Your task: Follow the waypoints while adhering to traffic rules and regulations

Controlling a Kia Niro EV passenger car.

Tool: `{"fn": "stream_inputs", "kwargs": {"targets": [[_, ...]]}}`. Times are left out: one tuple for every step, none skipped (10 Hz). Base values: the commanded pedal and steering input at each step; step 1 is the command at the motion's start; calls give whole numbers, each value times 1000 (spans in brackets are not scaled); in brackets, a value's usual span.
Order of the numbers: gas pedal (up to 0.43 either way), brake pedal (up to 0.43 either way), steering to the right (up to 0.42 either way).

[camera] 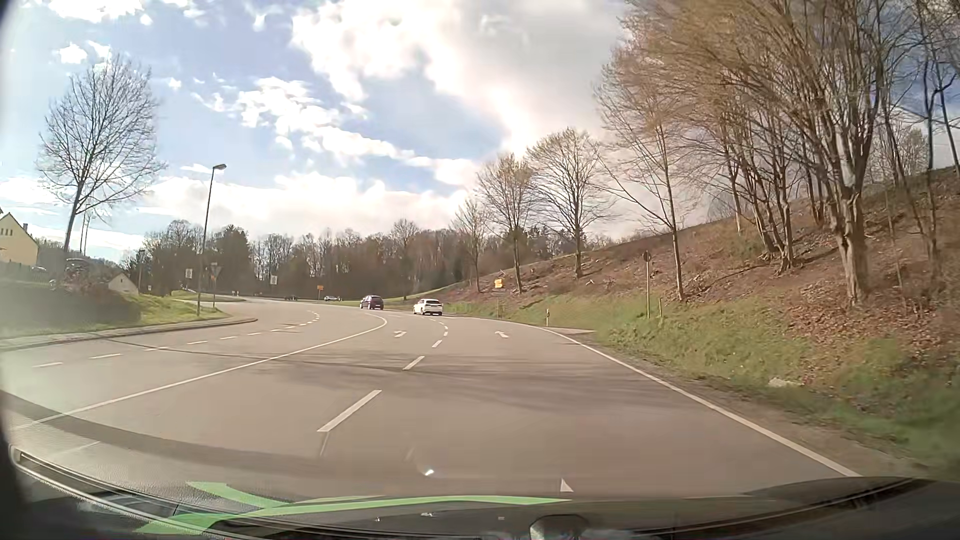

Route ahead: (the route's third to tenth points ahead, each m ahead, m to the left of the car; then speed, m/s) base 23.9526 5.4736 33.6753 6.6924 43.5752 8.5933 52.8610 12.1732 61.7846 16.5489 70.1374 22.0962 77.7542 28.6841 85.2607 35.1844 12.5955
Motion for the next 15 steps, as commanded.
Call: {"fn": "stream_inputs", "kwargs": {"targets": [[177, 0, -9], [177, 0, -11], [177, 0, -12], [177, 0, -13], [177, 0, -13], [177, 0, -13], [177, 0, -14], [177, 0, -16], [177, 0, -19], [177, 0, -23], [177, 0, -25], [177, 0, -24], [177, 0, -24], [177, 0, -25], [177, 0, -27]]}}
